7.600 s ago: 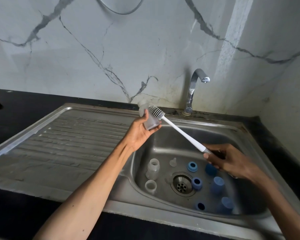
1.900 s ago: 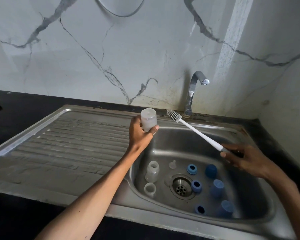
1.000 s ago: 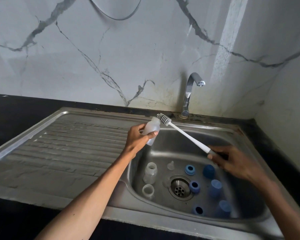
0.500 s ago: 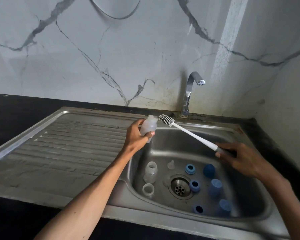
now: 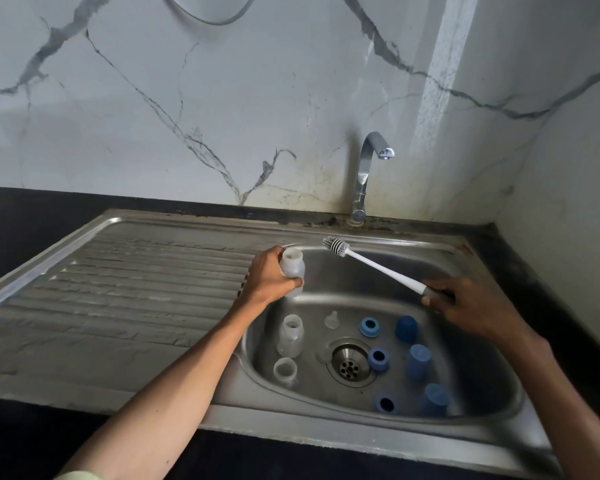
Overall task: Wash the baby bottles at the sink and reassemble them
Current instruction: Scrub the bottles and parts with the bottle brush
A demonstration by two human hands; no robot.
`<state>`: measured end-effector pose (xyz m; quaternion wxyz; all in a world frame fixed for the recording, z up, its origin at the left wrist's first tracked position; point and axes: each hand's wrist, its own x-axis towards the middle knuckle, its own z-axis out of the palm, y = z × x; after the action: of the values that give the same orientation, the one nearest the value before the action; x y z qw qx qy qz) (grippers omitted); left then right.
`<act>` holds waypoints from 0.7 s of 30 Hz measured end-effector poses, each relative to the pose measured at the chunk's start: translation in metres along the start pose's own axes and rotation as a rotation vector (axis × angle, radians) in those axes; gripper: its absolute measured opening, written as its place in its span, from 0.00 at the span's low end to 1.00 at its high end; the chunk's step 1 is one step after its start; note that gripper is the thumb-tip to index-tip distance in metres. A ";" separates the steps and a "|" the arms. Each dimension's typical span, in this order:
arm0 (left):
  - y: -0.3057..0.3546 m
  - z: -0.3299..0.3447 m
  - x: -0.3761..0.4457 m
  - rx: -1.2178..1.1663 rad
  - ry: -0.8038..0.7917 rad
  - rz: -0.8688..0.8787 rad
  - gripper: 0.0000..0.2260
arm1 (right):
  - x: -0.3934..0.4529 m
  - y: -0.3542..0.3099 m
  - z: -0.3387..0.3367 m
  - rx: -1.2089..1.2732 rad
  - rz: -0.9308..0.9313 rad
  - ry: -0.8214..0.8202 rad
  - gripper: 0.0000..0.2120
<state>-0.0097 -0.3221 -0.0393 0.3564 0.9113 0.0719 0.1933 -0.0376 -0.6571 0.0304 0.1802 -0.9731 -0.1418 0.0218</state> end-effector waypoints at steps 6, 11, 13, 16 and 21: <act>0.004 0.023 0.007 0.248 -0.198 0.003 0.28 | 0.005 0.007 0.001 0.036 -0.005 0.007 0.05; 0.005 0.035 0.014 0.414 -0.398 -0.067 0.26 | 0.009 0.014 0.001 0.052 -0.032 0.037 0.06; 0.005 0.037 0.017 0.447 -0.432 -0.068 0.25 | 0.010 0.016 0.002 0.054 -0.034 0.035 0.06; 0.004 0.043 0.021 0.479 -0.469 -0.075 0.24 | 0.012 0.017 0.002 0.066 -0.040 0.036 0.08; 0.008 0.053 0.021 0.536 -0.549 -0.080 0.23 | 0.016 0.022 0.004 0.066 -0.034 0.031 0.04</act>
<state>0.0310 -0.3554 -0.0633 0.1187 0.9864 0.0573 -0.0977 -0.0165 -0.6711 0.0186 0.2149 -0.9643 -0.1546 0.0083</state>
